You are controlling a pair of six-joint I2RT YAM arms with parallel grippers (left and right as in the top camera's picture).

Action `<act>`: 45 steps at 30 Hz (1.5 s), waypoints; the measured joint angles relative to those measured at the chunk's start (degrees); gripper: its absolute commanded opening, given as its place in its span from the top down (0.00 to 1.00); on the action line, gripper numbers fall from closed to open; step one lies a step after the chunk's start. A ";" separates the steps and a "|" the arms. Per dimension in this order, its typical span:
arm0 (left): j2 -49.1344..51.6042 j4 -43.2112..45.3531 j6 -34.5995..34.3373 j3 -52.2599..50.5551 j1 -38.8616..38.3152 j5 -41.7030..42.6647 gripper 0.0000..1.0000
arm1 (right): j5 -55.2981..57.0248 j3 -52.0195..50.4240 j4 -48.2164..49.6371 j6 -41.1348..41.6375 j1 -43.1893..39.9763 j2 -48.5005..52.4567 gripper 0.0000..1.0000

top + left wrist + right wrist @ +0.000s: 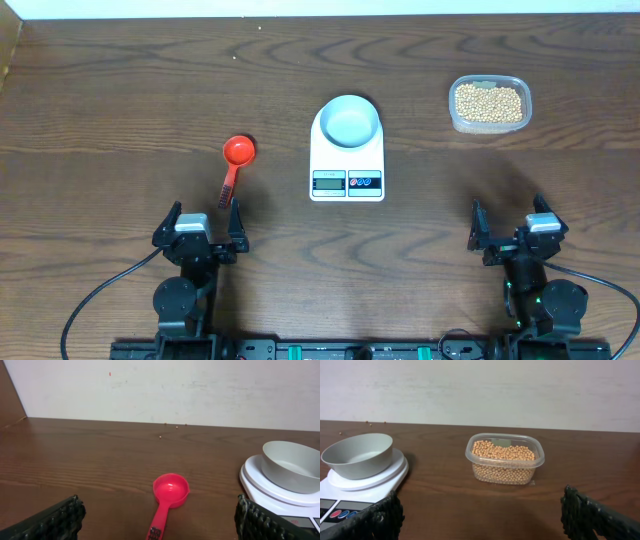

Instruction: Scoop item into bowl and weigh 50g on scale

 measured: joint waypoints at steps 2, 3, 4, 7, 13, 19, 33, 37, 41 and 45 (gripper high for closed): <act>0.00 0.00 0.00 0.00 -0.02 0.00 0.02 | 0.00 0.00 0.00 0.00 0.00 0.00 0.01; 0.00 0.00 0.00 0.00 -0.02 0.00 0.02 | 0.00 0.00 0.00 0.00 0.00 0.00 0.01; 0.00 0.00 0.00 0.00 -0.02 0.00 0.02 | 0.00 0.00 0.00 0.00 0.00 0.00 0.01; 0.00 0.00 0.00 0.00 -0.02 -0.02 0.02 | 0.00 0.00 0.00 0.00 0.00 0.00 0.01; 0.00 0.00 0.00 0.00 -0.02 0.00 0.02 | 0.00 0.00 0.00 0.00 0.00 0.00 0.01; 0.00 0.00 0.00 0.00 -0.02 0.00 0.02 | -0.02 0.00 0.00 0.00 0.00 0.00 0.01; 0.00 0.00 -0.02 0.00 0.00 0.02 0.02 | 0.00 0.00 0.00 0.00 0.00 0.00 0.01; 0.00 0.00 -0.02 0.00 0.00 0.02 0.02 | 0.00 0.00 0.00 0.00 0.00 0.00 0.01; 0.09 0.00 -0.04 0.00 0.00 0.02 0.02 | 0.00 0.00 0.02 0.00 0.00 0.00 0.01; 1.09 0.00 -0.04 0.00 0.00 0.04 0.02 | 0.00 0.00 0.00 0.00 0.00 0.00 0.01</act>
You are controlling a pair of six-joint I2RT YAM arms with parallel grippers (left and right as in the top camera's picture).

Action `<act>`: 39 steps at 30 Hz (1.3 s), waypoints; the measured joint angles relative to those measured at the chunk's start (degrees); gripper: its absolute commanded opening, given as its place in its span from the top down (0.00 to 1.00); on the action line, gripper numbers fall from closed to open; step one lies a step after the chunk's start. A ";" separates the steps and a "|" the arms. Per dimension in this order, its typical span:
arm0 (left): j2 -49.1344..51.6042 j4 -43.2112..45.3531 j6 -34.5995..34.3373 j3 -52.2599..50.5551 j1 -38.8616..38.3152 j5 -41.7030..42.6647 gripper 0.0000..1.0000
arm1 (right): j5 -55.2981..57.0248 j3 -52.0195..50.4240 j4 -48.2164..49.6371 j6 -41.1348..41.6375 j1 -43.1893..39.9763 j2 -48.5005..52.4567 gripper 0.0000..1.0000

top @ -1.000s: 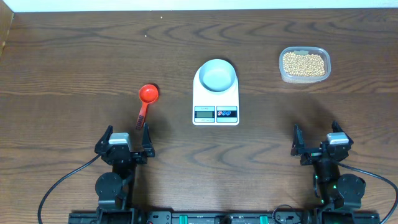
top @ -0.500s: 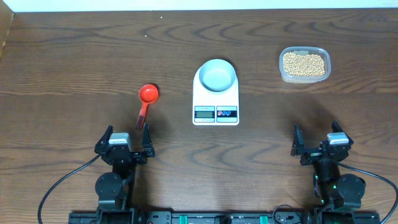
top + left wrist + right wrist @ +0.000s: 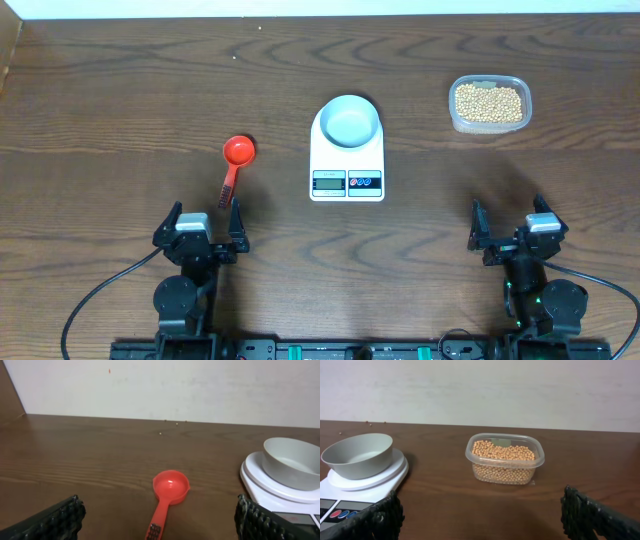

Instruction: Scoop item into bowl and weigh 50g on scale

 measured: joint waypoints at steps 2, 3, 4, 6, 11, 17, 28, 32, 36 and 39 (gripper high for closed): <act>0.44 0.00 0.00 0.00 0.00 0.00 0.02 | 0.00 0.00 0.00 0.00 0.00 0.00 0.01; 0.55 0.00 0.00 0.00 0.00 0.04 0.02 | 0.00 0.00 0.00 0.00 0.00 0.00 0.01; 0.63 0.02 0.00 0.00 0.00 0.09 0.02 | 0.00 0.00 0.00 0.00 0.00 0.00 0.01; 0.74 0.07 0.00 0.00 0.00 0.52 0.02 | 0.00 0.00 0.00 0.00 0.00 0.00 0.01; 1.49 -0.15 0.00 0.33 0.00 1.62 0.02 | 0.00 0.00 0.00 0.00 0.00 0.00 0.01; 6.54 -1.81 0.00 2.27 0.00 3.61 0.02 | 0.00 0.00 0.02 0.00 0.00 0.00 0.01; 28.33 -4.07 -0.24 18.25 0.00 6.69 0.02 | 0.00 0.00 0.00 0.00 0.00 0.00 0.01; 38.07 -8.44 -0.31 27.15 -0.02 7.58 0.02 | 0.00 0.00 0.00 0.00 0.00 0.00 0.01; 47.52 -16.72 -0.42 38.03 -0.02 7.82 0.02 | 0.02 0.00 0.02 0.00 0.00 0.00 0.01; 54.75 -22.14 -0.42 46.90 0.00 8.55 0.02 | 0.02 0.00 0.02 0.00 0.00 0.00 0.01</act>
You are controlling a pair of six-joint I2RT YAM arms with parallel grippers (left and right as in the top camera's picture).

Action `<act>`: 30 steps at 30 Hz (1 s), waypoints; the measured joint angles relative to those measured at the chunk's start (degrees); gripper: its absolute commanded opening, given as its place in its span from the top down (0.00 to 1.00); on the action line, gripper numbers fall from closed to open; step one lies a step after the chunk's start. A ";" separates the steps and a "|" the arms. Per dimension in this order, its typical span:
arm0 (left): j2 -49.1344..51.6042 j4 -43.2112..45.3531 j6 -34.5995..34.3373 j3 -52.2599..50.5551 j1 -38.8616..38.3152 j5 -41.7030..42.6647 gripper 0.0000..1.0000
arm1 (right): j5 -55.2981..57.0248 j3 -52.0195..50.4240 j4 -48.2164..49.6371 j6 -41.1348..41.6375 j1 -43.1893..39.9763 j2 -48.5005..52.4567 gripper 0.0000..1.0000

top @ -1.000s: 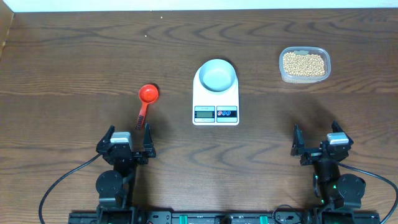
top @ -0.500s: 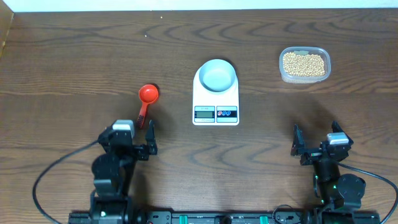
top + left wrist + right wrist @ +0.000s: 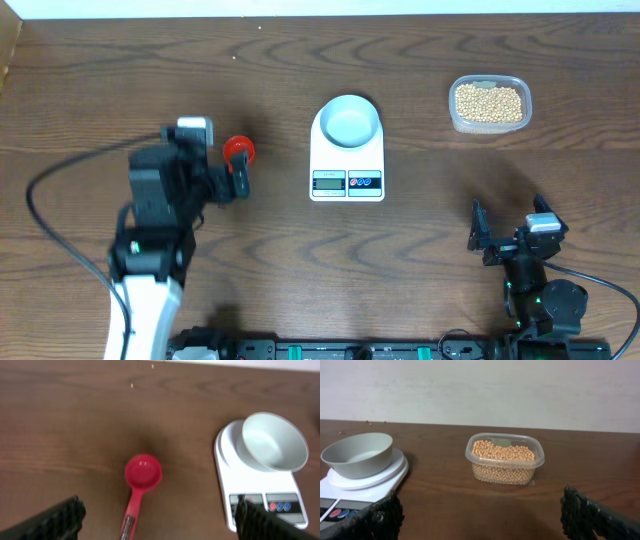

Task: Scoop item into bowl and weigh 50g on scale
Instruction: 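Reach the left gripper down to the red scoop and grasp its cup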

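Note:
A red scoop [image 3: 238, 149] lies on the table left of the white scale [image 3: 346, 181], which carries an empty grey bowl [image 3: 350, 122]. My left gripper [image 3: 222, 183] hovers open above the scoop's handle. In the left wrist view the scoop [image 3: 142, 472] lies between my spread fingers [image 3: 52, 520], apart from both, with the bowl [image 3: 274, 441] to the right. A clear tub of soybeans [image 3: 489, 103] stands at the far right. My right gripper [image 3: 510, 232] rests open near the front edge and holds nothing. It faces the tub [image 3: 504, 458].
A few stray beans [image 3: 132, 384] lie near the back edge of the table. The left arm's black cable [image 3: 60, 175] loops over the left side. In the right wrist view the scale [image 3: 380, 480] sits to the left of the tub.
My left arm has left its rest spot at the front edge and now hangs over the scoop's handle, looking down on it. The right arm has not moved.
Both grippers rested open at the front edge, the scoop ahead of the left one. The left wrist view then sat slightly higher. Now the left gripper is open above the scoop's handle, and scoop, scale, bowl and tub lie where they were.

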 measured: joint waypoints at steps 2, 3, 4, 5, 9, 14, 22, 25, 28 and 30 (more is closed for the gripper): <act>4.57 -4.50 -0.02 5.73 -0.02 0.46 0.02 | 0.00 0.00 -0.04 0.00 0.00 0.00 0.01; 7.82 -7.48 -0.02 9.57 0.00 0.61 0.02 | 0.00 0.00 -0.04 0.00 0.00 0.00 0.01; 10.01 -9.79 -0.02 12.20 0.00 0.68 0.02 | 0.02 0.00 -0.04 0.00 0.00 0.00 0.01; 12.61 -12.13 -0.02 15.17 0.04 0.79 0.02 | 0.02 0.00 -0.04 0.00 0.00 0.00 0.01; 22.36 -22.18 0.17 26.36 1.03 1.44 0.02 | 0.07 0.00 -0.04 0.00 0.00 0.00 0.01; 31.67 -27.67 3.93 33.75 3.76 1.95 0.02 | 0.09 0.00 -0.02 0.00 0.00 0.00 0.01; 40.89 -23.32 11.91 33.81 6.27 3.41 0.00 | 0.11 0.00 -0.02 0.00 0.00 0.00 0.01; 44.68 -22.18 14.86 33.81 6.25 3.78 0.17 | 0.09 0.00 -0.02 0.00 0.00 0.00 0.01; 47.89 -20.72 17.11 33.81 6.29 3.80 0.28 | 0.09 0.00 -0.02 0.00 0.00 0.00 0.01; 49.66 -19.61 18.05 33.81 6.34 3.80 0.30 | 0.09 0.00 -0.02 0.00 0.00 0.00 0.01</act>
